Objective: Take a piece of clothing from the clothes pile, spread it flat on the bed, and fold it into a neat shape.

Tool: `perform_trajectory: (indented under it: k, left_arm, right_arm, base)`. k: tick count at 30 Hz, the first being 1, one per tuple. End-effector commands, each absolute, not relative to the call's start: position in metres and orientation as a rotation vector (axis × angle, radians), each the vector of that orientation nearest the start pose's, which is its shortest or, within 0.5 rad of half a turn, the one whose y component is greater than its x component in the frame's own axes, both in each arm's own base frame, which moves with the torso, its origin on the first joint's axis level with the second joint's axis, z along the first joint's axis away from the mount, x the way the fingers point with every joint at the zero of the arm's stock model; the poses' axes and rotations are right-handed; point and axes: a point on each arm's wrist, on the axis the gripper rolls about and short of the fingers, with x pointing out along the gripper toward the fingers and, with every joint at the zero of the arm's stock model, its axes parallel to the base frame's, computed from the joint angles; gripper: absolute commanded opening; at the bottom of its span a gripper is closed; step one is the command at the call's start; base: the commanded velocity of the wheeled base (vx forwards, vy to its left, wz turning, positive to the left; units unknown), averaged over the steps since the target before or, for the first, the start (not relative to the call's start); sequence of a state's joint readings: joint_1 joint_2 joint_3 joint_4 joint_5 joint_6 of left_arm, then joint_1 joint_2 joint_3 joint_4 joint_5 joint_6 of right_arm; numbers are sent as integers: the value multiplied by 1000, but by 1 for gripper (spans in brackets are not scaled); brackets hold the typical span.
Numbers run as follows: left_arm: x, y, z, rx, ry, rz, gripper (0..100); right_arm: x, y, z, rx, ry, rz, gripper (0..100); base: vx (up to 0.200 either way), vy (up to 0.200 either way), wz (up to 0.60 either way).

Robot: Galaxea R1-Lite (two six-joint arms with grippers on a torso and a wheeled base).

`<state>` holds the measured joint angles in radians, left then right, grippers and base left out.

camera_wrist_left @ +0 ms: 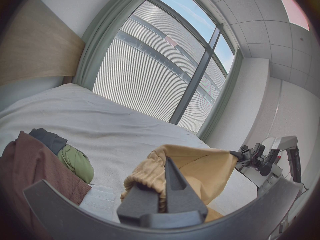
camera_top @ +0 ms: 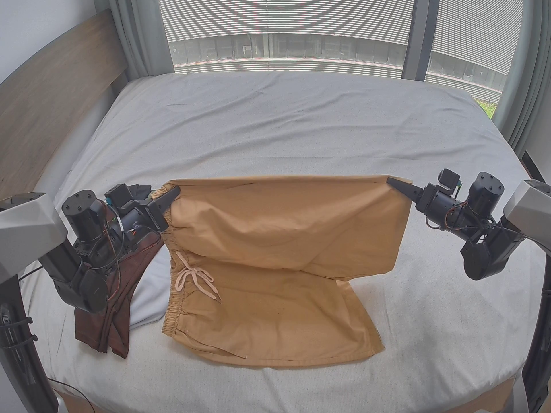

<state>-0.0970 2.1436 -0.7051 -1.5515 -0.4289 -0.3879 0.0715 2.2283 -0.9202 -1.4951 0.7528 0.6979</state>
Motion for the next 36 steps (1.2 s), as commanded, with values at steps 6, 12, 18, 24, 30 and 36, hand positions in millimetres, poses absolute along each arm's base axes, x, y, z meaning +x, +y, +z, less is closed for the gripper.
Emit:
perform_trajectory:
  k: [6, 12, 18, 24, 30, 36]
  left_arm:
    - [378, -47, 88, -402, -10, -517, 0]
    - [396, -48, 80, -406, -39, -478, 0]
    - [409, -49, 78, -438, -62, -475, 0]
    - [417, -51, 79, -468, -78, -482, 0]
    - [425, -53, 74, -475, -84, -489, 0]
    - [433, -57, 73, -474, -105, -502, 0]
  right_arm:
    - [421, 49, 81, 596, 126, 852, 0]
    - [433, 50, 77, 595, 124, 851, 0]
    - [444, 48, 76, 592, 114, 848, 0]
    - [452, 46, 71, 590, 103, 845, 0]
    - [459, 45, 72, 591, 108, 840, 0]
    - [468, 47, 80, 588, 101, 846, 0]
  base:
    - [0, 0, 0]
    - [0, 0, 0]
    - [0, 0, 0]
    - [0, 0, 0]
    - [0, 0, 0]
    - [0, 0, 0]
